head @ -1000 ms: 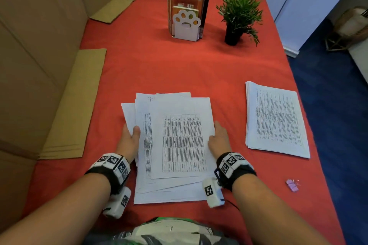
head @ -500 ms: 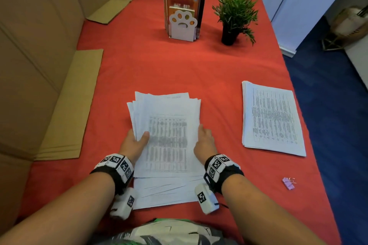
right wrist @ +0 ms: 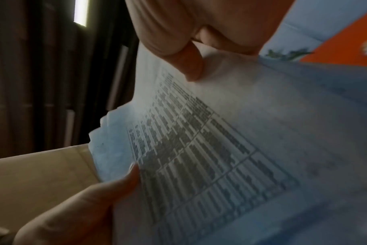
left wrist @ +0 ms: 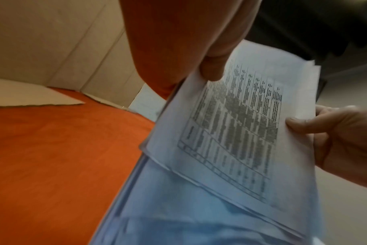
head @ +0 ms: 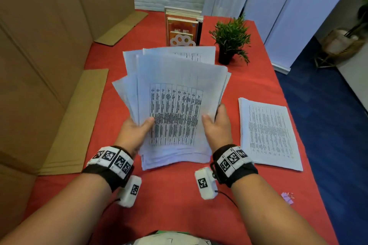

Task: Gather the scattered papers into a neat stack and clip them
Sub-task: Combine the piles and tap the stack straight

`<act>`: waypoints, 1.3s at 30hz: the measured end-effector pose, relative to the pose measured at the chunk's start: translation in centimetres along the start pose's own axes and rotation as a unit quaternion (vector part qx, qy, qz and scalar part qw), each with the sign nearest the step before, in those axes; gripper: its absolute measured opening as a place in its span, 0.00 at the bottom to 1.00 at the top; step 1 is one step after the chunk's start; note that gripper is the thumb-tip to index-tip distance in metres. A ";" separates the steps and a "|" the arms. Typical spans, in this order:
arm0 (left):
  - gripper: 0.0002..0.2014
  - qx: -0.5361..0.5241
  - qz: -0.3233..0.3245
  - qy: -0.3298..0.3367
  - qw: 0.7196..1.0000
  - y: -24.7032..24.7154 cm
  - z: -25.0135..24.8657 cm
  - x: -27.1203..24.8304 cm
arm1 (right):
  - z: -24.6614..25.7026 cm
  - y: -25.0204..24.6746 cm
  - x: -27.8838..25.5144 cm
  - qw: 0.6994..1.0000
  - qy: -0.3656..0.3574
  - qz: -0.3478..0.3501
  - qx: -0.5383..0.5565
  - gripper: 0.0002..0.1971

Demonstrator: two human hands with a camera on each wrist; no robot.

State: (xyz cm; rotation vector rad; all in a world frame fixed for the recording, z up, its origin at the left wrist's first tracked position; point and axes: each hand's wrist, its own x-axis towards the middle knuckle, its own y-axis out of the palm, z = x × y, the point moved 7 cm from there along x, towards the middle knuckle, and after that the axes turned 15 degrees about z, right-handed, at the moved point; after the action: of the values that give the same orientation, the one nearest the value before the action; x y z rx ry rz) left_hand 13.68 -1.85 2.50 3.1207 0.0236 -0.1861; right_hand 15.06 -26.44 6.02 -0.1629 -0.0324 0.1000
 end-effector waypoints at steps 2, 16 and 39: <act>0.12 -0.005 -0.019 0.050 0.999 0.4 -2.3 0.2 | 2.1 0.0 0.1 0.998 -0.056 -0.019 0.004 0.19; 0.37 -0.051 -0.048 0.102 0.992 1.4 -2.7 -1.1 | -1.6 -0.5 -1.5 0.990 0.028 -0.001 0.139 0.25; 0.31 0.021 -0.030 0.119 0.992 1.0 -1.9 -0.5 | -4.4 0.1 -0.5 0.981 0.065 0.002 0.185 0.27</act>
State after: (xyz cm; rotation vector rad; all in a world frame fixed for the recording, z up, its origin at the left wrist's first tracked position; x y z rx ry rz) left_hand 13.39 -2.82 4.49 3.1656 0.1181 0.1876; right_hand 14.72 -27.09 1.69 0.2029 0.1177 0.0982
